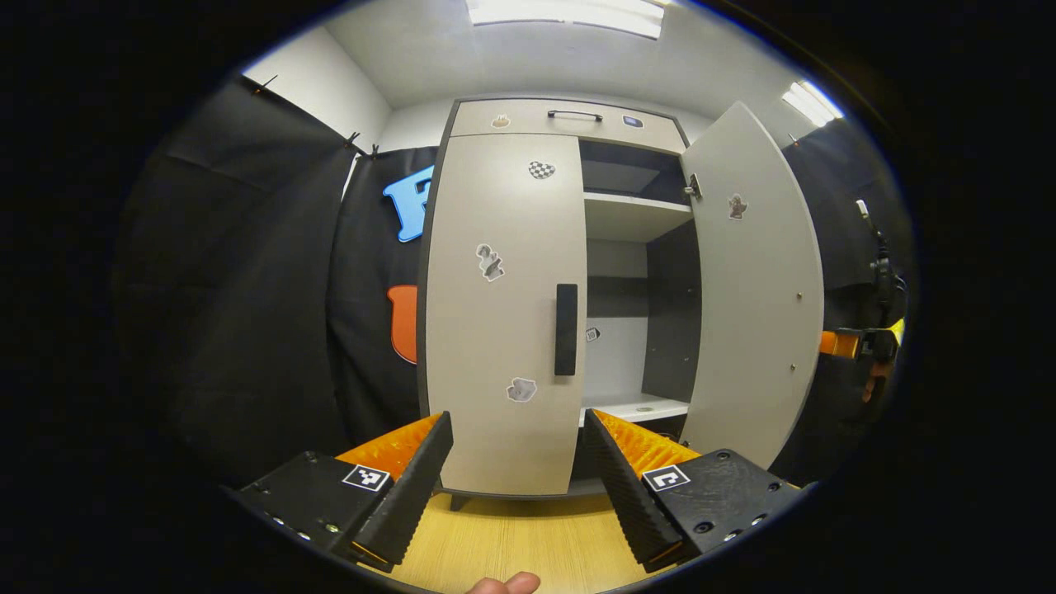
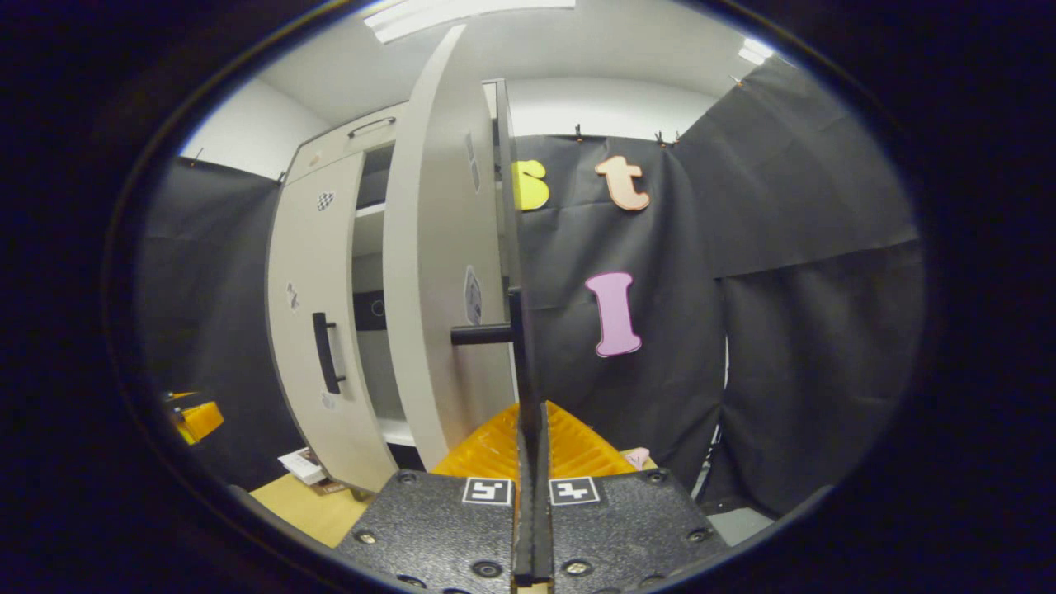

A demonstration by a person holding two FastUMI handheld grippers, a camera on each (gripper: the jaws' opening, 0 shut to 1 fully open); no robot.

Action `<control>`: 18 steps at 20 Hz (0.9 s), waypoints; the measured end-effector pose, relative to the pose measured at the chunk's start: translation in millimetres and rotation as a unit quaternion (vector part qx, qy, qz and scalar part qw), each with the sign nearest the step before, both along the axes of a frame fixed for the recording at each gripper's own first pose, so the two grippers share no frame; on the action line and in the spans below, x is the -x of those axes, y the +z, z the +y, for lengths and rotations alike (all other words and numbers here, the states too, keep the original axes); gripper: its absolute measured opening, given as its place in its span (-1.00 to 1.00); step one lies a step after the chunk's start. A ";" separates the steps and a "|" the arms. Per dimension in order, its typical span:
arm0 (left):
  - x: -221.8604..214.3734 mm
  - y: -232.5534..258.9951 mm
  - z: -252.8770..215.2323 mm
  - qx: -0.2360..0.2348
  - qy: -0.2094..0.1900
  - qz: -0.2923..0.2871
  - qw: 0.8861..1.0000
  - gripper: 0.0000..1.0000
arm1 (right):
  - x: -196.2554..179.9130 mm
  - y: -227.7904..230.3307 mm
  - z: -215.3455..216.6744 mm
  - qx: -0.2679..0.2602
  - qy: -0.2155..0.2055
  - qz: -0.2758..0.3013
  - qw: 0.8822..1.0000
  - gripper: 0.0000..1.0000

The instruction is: Open the right door of the double-door shoe cabinet with the right hand, and open the left door with the left hand.

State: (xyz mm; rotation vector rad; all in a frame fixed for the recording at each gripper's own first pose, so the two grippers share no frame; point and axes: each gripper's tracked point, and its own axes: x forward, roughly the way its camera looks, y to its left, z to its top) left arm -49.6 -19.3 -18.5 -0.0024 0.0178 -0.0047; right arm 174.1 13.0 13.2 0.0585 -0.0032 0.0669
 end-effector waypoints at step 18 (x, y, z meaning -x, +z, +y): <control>-11.3 -22.1 20.6 0.012 0.020 0.026 0.999 0.90 | 29.0 -3.3 34.1 0.017 0.009 -0.004 1.000 -0.93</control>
